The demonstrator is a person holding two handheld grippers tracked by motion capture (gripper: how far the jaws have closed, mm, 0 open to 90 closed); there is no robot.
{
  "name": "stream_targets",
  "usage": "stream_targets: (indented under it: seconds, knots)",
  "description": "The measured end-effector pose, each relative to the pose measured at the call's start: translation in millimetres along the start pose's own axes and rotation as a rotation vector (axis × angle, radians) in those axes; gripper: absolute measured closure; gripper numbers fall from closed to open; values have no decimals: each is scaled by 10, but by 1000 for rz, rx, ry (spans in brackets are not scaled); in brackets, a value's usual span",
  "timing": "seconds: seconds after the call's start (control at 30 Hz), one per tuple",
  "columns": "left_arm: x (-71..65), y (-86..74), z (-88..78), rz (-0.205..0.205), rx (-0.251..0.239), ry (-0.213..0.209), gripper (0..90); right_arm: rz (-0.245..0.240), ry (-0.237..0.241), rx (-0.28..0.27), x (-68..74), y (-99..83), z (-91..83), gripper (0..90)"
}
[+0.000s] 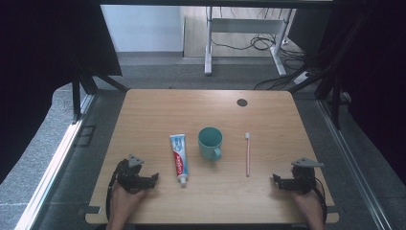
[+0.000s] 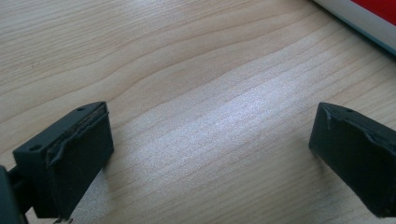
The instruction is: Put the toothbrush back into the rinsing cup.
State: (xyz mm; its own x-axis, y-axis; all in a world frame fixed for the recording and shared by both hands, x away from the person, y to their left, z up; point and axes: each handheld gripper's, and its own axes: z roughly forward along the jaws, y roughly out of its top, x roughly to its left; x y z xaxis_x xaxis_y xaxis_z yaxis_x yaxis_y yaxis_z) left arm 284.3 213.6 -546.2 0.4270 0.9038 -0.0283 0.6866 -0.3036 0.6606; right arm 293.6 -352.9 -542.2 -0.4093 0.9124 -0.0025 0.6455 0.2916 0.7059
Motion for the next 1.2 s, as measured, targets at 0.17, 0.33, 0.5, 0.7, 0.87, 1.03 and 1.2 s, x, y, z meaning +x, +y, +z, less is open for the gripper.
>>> stream_targets:
  seconds: [0.17,0.33,0.5,0.7,0.87,1.03,1.2]
  knots:
    - [0,0,0,0,0,0,0,0,0,0,1,0,0,7]
    - [-1,0,0,2,1,-1,0,0,0,0,0,0,0,7]
    - [-1,1,0,2,1,-2,0,0,0,1,0,0,0,7]
    - [-1,1,1,2,1,-2,0,-1,4,2,0,2,2,0]
    - [-1,1,1,2,1,-2,0,-7,12,12,16,17,9,0]
    - [-1,0,1,1,1,-2,0,-27,17,27,37,39,13,0]
    - [-2,0,1,1,1,-1,0,-46,13,25,57,67,-7,0]
